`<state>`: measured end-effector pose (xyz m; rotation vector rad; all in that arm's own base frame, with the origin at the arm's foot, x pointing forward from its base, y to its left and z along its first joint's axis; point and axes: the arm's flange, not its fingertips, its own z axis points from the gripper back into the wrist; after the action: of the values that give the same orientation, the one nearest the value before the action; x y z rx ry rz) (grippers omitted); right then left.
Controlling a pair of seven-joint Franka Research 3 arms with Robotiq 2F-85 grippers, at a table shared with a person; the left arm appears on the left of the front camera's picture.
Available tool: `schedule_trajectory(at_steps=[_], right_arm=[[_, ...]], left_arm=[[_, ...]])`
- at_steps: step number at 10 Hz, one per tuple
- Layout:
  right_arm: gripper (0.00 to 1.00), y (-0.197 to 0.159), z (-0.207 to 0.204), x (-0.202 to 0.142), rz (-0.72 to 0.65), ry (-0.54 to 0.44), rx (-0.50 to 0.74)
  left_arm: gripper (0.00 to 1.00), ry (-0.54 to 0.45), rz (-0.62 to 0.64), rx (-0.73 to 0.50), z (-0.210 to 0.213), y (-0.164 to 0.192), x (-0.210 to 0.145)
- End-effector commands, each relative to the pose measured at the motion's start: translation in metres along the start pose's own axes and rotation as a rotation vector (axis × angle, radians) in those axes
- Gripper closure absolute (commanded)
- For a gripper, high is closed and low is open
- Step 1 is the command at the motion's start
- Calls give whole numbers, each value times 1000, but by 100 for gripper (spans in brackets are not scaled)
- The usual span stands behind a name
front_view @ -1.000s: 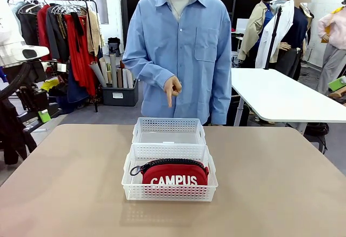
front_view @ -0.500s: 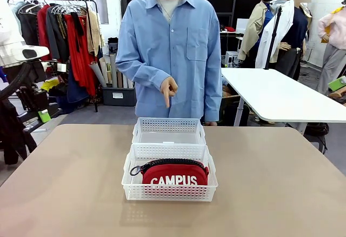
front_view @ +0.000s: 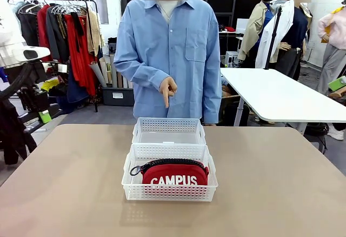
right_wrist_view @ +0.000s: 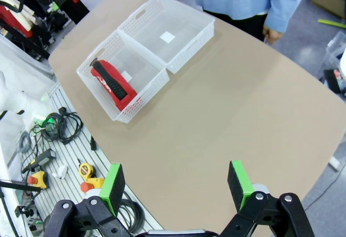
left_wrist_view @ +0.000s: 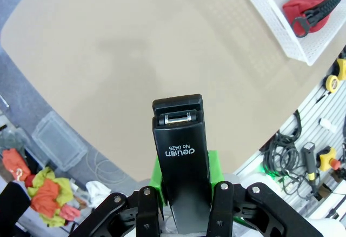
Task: Distribute items into two baskets.
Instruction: Place the picked Stapler into the Organizing basket as instructed by the person.
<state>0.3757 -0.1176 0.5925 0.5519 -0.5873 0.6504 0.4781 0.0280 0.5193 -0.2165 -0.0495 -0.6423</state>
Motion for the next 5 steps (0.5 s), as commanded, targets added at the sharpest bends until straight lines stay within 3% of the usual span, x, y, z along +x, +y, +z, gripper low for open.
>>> schedule_trajectory(at_steps=[1,5], right_arm=[[0,1,0,1,3,-2,1],[0,1,0,1,3,-2,1]], left_arm=[[100,2,-19,-29,2,-2,22],[100,40,-148,-34,-6,-30,58]])
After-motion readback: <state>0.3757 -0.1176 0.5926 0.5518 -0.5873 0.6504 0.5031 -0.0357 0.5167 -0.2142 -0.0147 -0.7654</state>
